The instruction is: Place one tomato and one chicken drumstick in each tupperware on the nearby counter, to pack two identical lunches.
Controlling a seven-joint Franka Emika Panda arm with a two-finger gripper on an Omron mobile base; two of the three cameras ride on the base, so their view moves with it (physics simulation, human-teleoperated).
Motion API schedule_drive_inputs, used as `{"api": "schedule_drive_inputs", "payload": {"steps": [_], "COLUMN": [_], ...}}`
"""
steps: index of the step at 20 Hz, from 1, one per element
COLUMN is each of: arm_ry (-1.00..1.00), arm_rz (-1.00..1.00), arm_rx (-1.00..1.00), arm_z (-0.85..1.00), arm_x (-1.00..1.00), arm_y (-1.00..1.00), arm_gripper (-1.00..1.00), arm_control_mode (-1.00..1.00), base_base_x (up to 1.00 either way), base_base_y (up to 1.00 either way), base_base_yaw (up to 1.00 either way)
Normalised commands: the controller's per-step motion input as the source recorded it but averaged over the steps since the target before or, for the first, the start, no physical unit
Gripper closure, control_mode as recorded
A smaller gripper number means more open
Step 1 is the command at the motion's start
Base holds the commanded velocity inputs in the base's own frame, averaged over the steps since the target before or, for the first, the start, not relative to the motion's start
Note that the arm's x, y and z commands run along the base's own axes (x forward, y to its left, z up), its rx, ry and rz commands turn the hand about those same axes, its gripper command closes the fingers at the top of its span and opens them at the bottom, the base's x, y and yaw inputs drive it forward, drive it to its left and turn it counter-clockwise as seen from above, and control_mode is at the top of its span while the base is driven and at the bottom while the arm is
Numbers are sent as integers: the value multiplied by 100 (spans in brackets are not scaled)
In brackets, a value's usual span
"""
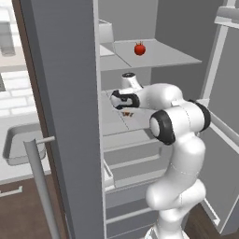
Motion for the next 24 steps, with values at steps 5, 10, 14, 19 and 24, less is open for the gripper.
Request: {"api": "schedule_drive_inputs", "payload": {"steps": [5, 10, 14, 19, 24], "arm_ry": [-18, -18, -5, 0, 0], "arm_rz": [0, 0, 0, 0, 5], "arm_rx": [6, 4, 5, 0, 0], "arm_z": [1, 39, 61, 68, 40], "arm_x": [-99, -100, -100, -100, -100], "arm_y": [-5, 0, -1, 0, 0], "arm_gripper": [100, 100, 100, 100, 100], "arm_control_mode": [-100, -100, -100, -100, -100], "base_base_x": [0, 0, 0, 0, 0], "base_base_y": [0, 0, 0, 0, 0], "base_base_yaw": [0, 0, 0, 0, 0]}}
